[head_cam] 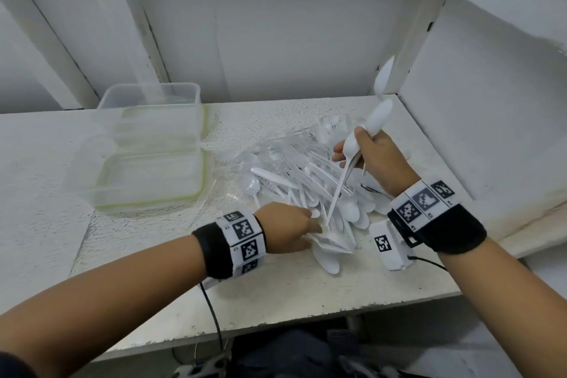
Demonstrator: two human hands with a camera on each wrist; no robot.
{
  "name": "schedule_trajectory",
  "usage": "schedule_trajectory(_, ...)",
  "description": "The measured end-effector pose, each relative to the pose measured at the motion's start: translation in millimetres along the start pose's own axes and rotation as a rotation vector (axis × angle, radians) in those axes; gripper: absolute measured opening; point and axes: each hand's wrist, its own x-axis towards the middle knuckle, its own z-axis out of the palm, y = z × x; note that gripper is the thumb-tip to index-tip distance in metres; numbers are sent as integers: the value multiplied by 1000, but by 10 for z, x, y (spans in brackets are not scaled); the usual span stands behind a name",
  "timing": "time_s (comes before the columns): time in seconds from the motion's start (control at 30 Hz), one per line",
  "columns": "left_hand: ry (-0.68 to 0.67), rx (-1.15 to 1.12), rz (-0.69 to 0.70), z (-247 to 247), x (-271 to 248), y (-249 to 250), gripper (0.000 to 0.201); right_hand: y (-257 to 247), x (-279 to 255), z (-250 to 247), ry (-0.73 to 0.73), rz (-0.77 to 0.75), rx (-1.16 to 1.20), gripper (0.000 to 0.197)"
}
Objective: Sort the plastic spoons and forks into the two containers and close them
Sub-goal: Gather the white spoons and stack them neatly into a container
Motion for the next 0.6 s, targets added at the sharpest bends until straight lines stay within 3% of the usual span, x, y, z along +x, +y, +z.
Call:
schedule_trajectory(0.13, -60, 40, -57, 54, 62, 60, 34, -32, -58, 33, -50, -28, -24, 24)
schedule_trajectory(0.4, 193, -335, -31, -84, 3, -49, 23, -61, -46, -38, -13, -98, -21, 18)
schedule_trajectory(0.5, 295, -518, -140, -176, -26, -125, 17, -102, -25, -64, 10, -93, 17, 17)
schedule_trajectory(0.6, 297, -665, -253, -278, -33, -204, 15, -125, -27, -36, 47, -87, 66, 17)
